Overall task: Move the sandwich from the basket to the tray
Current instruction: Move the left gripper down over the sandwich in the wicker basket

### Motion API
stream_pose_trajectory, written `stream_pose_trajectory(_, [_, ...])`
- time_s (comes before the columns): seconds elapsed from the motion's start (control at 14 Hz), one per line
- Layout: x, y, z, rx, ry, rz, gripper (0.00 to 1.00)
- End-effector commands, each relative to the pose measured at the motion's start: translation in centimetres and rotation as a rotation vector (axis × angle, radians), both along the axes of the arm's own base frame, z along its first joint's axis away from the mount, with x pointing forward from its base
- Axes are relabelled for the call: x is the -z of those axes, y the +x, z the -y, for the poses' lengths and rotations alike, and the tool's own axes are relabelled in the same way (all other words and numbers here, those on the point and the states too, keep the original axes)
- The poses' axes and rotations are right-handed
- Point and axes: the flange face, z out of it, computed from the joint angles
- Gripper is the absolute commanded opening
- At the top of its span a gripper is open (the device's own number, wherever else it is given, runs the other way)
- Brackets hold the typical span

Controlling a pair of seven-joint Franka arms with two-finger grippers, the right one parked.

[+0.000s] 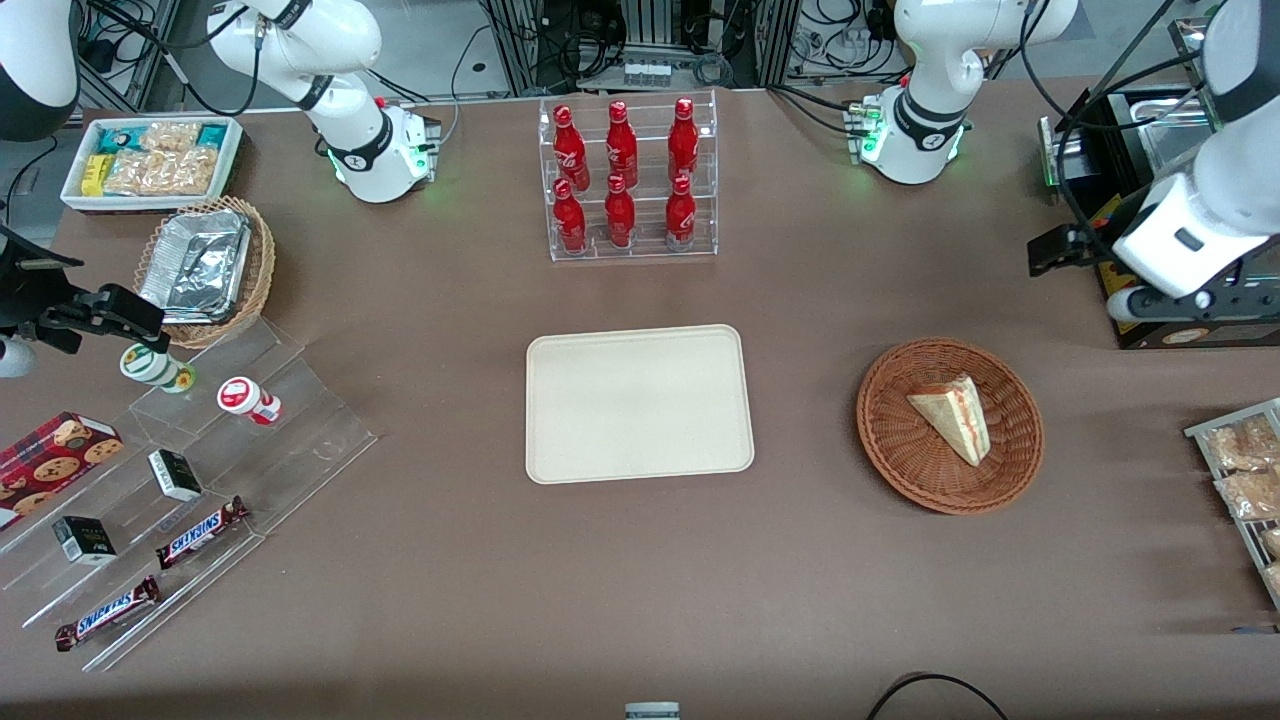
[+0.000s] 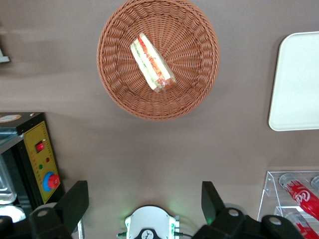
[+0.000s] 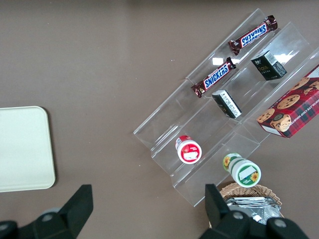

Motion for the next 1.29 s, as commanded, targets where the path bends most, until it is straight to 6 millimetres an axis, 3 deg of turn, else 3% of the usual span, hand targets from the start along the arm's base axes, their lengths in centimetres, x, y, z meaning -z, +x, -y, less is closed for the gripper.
stream_pose_trajectory(0.0, [3.2,0.7,0.1,0.016,0.003,0.014,1.00])
stream_pose_trajectory(0.43, [12.2,0.9,-0.1,0.012,0.001,0.092,1.00])
stream_pose_trajectory(0.86, [17.7,0.9,-0.4,-0.011,-0.005,0.166,1.00])
stream_pose_trajectory(1.21, [21.7,1.0,-1.2,-0.230,0.012,0.210,1.00])
